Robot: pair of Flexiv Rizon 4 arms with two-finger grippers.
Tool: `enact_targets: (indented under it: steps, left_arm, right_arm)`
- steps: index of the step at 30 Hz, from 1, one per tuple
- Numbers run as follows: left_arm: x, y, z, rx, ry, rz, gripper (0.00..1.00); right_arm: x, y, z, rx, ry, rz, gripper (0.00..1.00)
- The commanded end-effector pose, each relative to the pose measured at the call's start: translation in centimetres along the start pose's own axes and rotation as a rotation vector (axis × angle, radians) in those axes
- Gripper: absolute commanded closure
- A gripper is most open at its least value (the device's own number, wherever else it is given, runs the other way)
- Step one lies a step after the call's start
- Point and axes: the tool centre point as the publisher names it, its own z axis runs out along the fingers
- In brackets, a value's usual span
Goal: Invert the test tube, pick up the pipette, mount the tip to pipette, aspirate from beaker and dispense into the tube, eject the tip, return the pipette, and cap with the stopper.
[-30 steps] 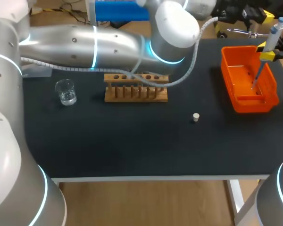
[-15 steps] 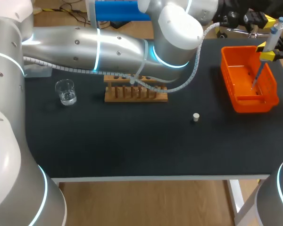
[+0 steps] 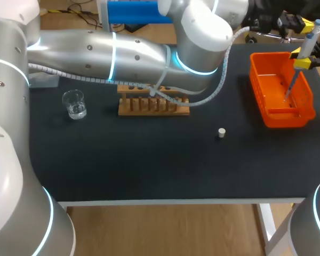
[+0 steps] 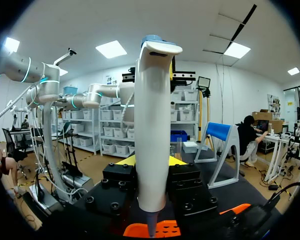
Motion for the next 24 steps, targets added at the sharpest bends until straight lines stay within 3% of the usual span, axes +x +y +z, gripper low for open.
enact_targets:
  steps: [1, 24]
  left_arm:
    - [-0.2, 0.6, 0.6, 0.014, 0.004, -0.004, 1.00]
    - [-0.5, 2.4, 0.9, -0.009, -0.003, -0.031, 1.00]
  right_arm:
    - [-0.1, 0.0, -0.2, 0.000, 0.005, 0.000, 1.00]
    - [-0.1, 0.0, -0.2, 0.000, 0.005, 0.000, 1.00]
